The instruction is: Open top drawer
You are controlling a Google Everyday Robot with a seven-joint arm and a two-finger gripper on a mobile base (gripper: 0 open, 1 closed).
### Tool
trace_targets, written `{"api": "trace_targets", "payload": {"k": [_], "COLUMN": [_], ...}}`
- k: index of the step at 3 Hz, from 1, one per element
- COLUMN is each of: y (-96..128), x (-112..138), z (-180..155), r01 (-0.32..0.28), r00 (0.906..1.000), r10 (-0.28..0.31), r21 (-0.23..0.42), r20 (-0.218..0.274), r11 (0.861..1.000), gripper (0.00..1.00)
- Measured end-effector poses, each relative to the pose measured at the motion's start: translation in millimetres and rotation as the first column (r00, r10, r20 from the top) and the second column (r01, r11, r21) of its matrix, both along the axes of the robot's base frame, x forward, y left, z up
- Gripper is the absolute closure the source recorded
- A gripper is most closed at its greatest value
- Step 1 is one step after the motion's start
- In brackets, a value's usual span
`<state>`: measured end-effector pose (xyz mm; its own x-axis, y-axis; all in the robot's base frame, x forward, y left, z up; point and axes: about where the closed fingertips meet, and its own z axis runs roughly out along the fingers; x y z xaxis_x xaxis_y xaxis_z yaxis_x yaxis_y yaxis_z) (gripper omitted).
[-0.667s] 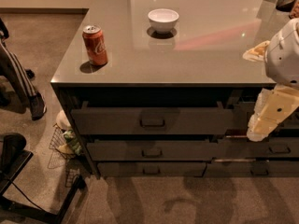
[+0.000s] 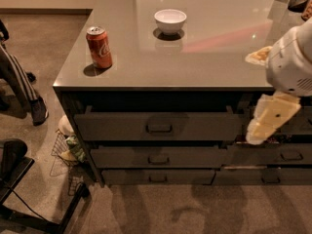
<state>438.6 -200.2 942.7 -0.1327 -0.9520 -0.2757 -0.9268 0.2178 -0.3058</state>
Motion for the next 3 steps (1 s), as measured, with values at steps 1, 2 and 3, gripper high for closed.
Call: {"api": "trace_targets", "payload": {"k": [1,2,3], "y": [11,26,31], "x": [31,73,89], "z": [-38,-80,-110], "r01": [-0.049,-0.099,-0.086], "r00": [0.9973,0.9849,0.9831], "r10": [0.047,0.088,0.085], "r21": [0.041,0.065,-0.002], "r20": [0.057,0.149,0.162], "r11": [0.998,0.993,0.996], "gripper": [0.00,0.00,0.00]}}
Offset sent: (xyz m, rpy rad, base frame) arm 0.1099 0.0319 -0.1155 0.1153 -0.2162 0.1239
